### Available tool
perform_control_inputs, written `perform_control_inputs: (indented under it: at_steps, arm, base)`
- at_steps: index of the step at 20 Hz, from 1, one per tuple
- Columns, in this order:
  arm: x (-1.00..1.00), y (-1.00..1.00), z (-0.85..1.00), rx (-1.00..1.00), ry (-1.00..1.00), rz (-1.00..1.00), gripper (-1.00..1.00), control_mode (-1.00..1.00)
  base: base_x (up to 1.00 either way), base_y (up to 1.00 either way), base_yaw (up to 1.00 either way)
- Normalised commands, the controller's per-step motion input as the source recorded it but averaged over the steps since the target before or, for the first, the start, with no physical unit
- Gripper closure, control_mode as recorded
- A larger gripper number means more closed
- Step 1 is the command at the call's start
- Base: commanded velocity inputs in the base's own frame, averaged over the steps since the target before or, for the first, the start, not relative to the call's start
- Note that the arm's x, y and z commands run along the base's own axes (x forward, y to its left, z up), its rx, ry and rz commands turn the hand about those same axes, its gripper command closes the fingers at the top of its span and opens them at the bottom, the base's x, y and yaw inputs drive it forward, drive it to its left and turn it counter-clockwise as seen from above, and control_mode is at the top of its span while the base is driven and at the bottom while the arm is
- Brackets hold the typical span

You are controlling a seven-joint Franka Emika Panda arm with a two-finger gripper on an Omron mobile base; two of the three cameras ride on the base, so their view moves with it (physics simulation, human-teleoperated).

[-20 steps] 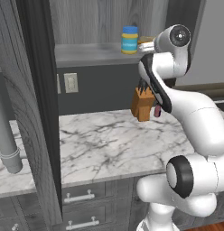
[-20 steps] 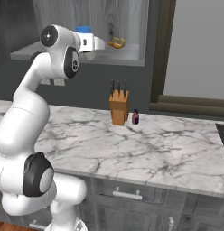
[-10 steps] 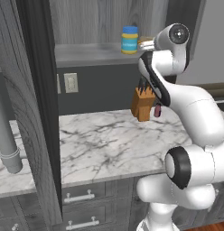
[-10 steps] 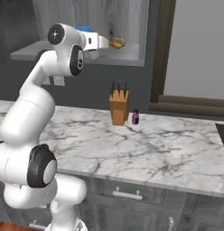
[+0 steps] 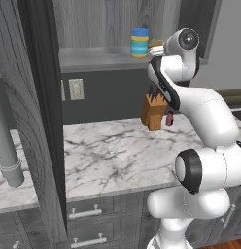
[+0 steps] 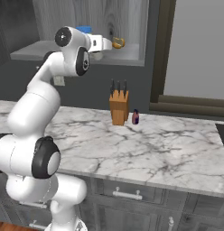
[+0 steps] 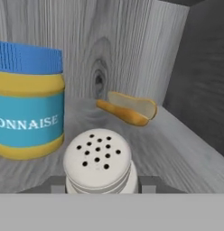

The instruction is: Pick the shaker and mayonnaise from the counter and place them in the cabinet.

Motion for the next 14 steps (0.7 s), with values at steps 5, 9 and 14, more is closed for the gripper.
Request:
perform_control_inputs:
  at_steps: [5, 9, 14]
  arm:
    - [0.25, -0.04, -0.14, 0.0, 0.0, 0.0, 1.0, -1.0]
    - [0.25, -0.04, -0.14, 0.0, 0.0, 0.0, 1.0, -1.0]
    - [0.31, -0.05, -0.2, 0.0, 0.0, 0.0, 1.0, -1.0]
  base:
    - [0.0, 0.0, 0.0]
    - [0.0, 0.0, 0.0]
    - [0.0, 0.0, 0.0]
